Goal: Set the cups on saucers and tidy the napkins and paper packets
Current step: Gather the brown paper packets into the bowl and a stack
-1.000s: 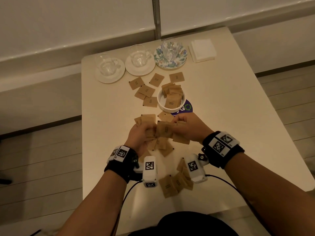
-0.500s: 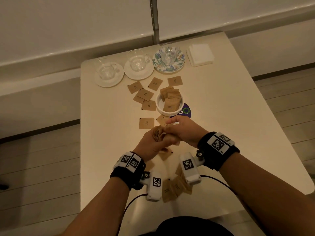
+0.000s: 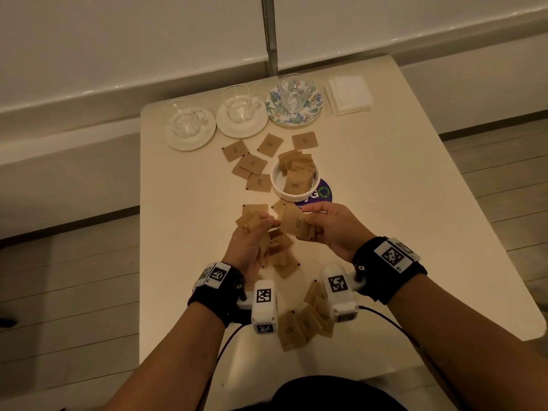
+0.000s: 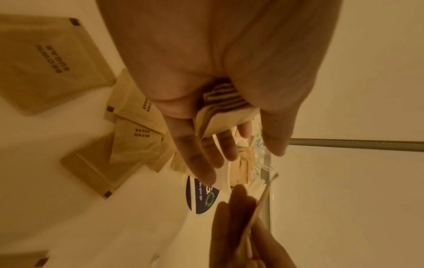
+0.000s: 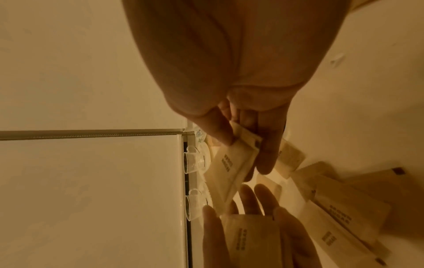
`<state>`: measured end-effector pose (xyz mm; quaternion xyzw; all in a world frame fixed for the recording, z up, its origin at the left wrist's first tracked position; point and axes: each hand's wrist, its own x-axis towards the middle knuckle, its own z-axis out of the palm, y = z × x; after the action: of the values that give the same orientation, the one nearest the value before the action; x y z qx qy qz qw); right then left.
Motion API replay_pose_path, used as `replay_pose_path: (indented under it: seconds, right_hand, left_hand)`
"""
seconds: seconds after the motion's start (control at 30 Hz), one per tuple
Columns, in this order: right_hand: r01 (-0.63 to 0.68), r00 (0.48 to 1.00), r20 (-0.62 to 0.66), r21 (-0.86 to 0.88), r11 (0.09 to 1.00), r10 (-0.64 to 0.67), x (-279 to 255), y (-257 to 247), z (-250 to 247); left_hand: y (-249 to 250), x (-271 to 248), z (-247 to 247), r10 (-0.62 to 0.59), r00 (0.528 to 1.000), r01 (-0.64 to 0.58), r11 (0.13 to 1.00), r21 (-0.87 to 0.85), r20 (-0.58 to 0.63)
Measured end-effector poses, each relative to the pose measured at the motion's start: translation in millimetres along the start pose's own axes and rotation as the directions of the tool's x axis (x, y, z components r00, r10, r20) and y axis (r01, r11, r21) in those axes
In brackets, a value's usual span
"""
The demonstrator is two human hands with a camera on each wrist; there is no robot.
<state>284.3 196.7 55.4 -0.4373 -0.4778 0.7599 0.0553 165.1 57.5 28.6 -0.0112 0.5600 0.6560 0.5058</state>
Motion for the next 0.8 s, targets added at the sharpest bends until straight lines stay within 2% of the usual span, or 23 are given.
replay_pose_path:
  seconds: [0.13, 0.23, 0.3, 0.4, 0.5, 0.57, 0.6, 0.73, 0.8]
  right_hand:
    - [0.048, 0.998, -0.029, -0.100, 0.994, -0.051, 2, 4, 1]
    - [0.083, 0.996, -0.023, -0.067, 0.994, -0.085, 1, 7, 3]
    - [0.183, 0.979, -0.066, -0.118, 0.976, -0.191, 0, 6, 2]
    - [0.383, 0.896, -0.081, -0.359, 0.852, -0.437, -4, 3, 4]
    - [0.533, 0.810, 0.111, -0.548, 0.644, -0.576, -14, 6, 13]
    - [0.569, 0.791, 0.224, -0.611, 0.550, -0.570, -19, 10, 17]
    - [0.572, 0.794, 0.257, -0.624, 0.533, -0.551, -20, 12, 18]
    - [0.557, 0.824, 0.300, -0.586, 0.588, -0.481, -20, 14, 18]
    - [0.551, 0.823, 0.298, -0.622, 0.556, -0.483, -20, 12, 17]
  left_hand:
    - [-1, -1, 2, 0.041, 0.999, -0.042, 0.999, 0.020, 0.023]
    - [-3, -1, 3, 0.043, 0.997, -0.044, 0.999, 0.007, 0.065]
    - [-4, 0, 5, 0.029, 0.998, -0.029, 1.000, -0.004, 0.056]
    - [-6, 2, 9, 0.004, 1.000, -0.004, 1.000, -0.009, 0.007]
    - [-9, 1, 17, -0.035, 0.998, 0.034, 0.999, 0.019, 0.048]
    - [-10, 2, 21, -0.076, 0.996, 0.076, 0.997, 0.004, 0.036]
    - [-10, 3, 23, -0.098, 0.995, 0.099, 0.995, -0.002, 0.024]
    - [-8, 4, 28, -0.176, 0.984, 0.176, 0.984, -0.033, 0.009]
    - [-6, 3, 29, -0.189, 0.982, 0.190, 0.980, -0.057, 0.010]
